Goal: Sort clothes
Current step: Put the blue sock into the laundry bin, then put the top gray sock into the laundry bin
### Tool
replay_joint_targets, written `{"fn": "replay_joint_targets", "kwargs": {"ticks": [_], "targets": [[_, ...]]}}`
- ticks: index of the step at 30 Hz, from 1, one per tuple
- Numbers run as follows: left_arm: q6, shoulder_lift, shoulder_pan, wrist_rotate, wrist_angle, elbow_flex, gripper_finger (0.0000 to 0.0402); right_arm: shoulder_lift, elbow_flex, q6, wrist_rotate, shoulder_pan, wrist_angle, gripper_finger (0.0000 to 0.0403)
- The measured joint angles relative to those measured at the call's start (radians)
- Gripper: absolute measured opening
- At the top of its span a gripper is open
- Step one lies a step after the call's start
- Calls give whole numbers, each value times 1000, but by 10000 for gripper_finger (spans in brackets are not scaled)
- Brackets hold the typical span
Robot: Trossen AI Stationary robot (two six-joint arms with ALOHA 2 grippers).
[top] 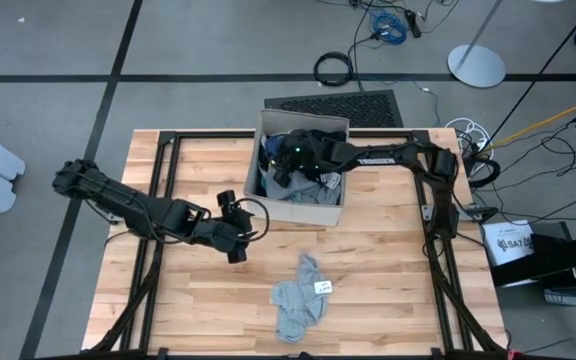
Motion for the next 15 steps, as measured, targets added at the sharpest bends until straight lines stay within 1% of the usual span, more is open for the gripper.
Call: {"fn": "replay_joint_targets", "kwargs": {"ticks": [6, 12, 15], "targets": [[0, 0, 0, 2, 0, 0, 223, -128, -1, -1, -2, 5, -31, 0], [-1, 0, 0, 26, 0, 0, 223, -273, -1, -29, -1, 26, -142, 0], [-2, 0, 0, 35, 2, 0, 223, -350, -1, -38, 0, 51, -229, 0]]}}
